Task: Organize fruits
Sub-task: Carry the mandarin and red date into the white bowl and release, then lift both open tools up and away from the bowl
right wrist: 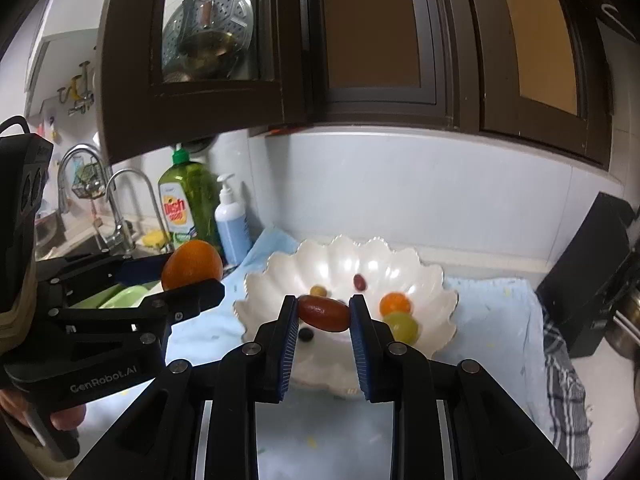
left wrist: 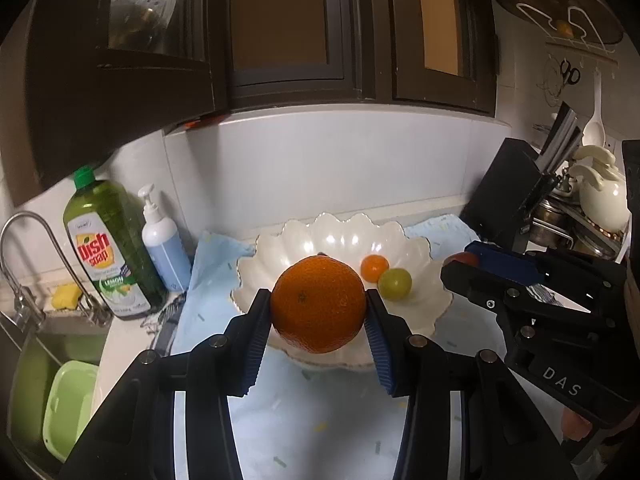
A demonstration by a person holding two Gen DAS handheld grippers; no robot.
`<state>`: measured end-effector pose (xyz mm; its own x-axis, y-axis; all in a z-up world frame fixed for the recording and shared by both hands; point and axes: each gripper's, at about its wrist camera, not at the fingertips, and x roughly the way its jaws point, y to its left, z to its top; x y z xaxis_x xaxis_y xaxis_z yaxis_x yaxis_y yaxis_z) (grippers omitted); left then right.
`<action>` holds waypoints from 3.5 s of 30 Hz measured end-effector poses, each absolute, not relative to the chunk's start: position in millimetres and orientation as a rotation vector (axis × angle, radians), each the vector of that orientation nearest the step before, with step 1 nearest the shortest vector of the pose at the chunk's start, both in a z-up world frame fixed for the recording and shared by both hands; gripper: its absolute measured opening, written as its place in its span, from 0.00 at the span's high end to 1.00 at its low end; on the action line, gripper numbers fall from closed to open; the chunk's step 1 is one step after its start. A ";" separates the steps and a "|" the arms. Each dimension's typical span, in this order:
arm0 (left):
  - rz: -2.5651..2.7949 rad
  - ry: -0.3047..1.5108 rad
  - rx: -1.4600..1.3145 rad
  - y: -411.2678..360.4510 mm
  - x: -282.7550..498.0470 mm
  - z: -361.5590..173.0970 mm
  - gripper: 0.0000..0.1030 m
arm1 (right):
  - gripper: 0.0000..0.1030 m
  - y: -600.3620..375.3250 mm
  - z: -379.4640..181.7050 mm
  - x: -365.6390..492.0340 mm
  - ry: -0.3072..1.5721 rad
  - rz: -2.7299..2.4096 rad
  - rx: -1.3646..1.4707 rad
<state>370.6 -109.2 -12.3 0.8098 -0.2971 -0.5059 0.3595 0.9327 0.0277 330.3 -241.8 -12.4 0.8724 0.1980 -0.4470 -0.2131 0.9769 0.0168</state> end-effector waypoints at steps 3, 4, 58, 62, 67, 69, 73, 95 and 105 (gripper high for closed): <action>-0.348 0.510 0.125 -111.3 380.4 -8.6 0.56 | 0.74 -241.2 -9.7 340.3 0.455 0.209 -0.042; -0.346 0.508 0.125 -111.8 384.0 -7.7 0.56 | 0.74 -240.9 -9.3 344.4 0.456 0.211 -0.044; -0.261 0.788 0.238 -163.1 571.9 -76.6 0.37 | 0.54 -277.9 -79.6 555.0 0.854 0.151 -0.129; -0.214 0.763 0.250 -159.4 564.2 -72.4 0.32 | 0.43 -280.3 -77.7 547.3 0.845 0.130 -0.124; -0.170 0.727 0.242 -149.7 543.1 -66.4 0.24 | 0.33 -285.7 -70.8 528.7 0.811 0.092 -0.102; -0.164 0.718 0.223 -144.5 531.3 -62.7 0.20 | 0.32 -287.3 -66.0 516.7 0.794 0.083 -0.090; -0.132 0.676 0.189 -132.5 501.0 -51.2 0.12 | 0.24 -286.5 -52.6 486.6 0.745 0.059 -0.072; -0.104 0.402 0.154 -83.5 292.3 26.8 0.00 | 0.07 -246.6 27.4 271.9 0.472 0.017 -0.050; -0.094 0.317 0.171 -53.3 203.8 44.5 0.00 | 0.07 -218.5 45.4 183.9 0.424 -0.014 -0.037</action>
<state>203.8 -53.3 44.5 0.9461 -0.0647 -0.3173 0.1184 0.9811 0.1528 183.9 -218.5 45.4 0.9113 -0.0215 -0.4111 0.0060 0.9992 -0.0390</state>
